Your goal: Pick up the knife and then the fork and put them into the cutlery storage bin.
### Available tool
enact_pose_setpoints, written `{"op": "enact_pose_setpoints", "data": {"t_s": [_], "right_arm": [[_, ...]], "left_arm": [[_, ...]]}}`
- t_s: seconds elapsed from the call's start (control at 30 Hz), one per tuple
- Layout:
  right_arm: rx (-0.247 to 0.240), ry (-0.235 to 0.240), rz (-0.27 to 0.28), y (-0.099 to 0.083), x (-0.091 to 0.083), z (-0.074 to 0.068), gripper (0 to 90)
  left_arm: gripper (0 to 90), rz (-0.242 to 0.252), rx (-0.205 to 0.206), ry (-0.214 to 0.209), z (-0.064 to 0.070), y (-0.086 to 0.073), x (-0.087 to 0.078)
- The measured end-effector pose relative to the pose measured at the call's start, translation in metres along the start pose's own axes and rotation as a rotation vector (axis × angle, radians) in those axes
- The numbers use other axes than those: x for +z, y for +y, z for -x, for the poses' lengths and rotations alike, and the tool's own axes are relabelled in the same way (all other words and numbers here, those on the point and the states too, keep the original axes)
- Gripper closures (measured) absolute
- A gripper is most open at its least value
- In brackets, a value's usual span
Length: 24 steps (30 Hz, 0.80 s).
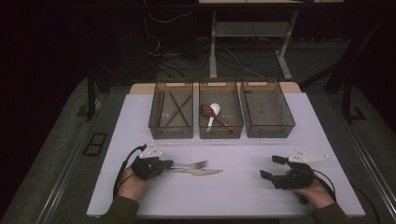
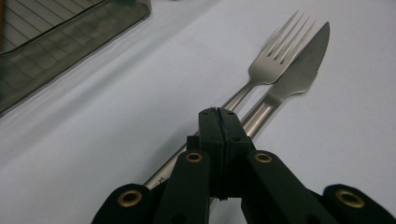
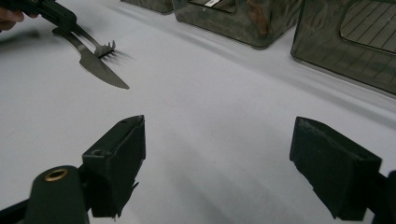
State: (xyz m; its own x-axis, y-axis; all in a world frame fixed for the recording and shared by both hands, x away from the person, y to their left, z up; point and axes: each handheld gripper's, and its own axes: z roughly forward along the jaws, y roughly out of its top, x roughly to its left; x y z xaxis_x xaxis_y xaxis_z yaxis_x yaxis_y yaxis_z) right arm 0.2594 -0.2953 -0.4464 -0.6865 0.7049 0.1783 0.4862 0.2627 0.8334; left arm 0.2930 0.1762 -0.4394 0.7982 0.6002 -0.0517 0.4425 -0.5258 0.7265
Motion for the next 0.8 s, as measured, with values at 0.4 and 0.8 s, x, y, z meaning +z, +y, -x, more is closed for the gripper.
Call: {"op": "enact_pose_setpoints", "data": {"t_s": [0.4, 0.8], "right_arm": [[0.007, 0.002, -0.001, 0.0, -0.0005, 0.0, 17.9], [0.002, 0.006, -0.001, -0.0004, 0.0004, 0.0008, 18.0]], "left_arm": [[89.2, -0.022, 0.046, 0.01, 0.002, 0.0012, 0.0091], [89.3, -0.039, 0.043, -0.036, 0.0004, 0.0023, 0.0095]]}}
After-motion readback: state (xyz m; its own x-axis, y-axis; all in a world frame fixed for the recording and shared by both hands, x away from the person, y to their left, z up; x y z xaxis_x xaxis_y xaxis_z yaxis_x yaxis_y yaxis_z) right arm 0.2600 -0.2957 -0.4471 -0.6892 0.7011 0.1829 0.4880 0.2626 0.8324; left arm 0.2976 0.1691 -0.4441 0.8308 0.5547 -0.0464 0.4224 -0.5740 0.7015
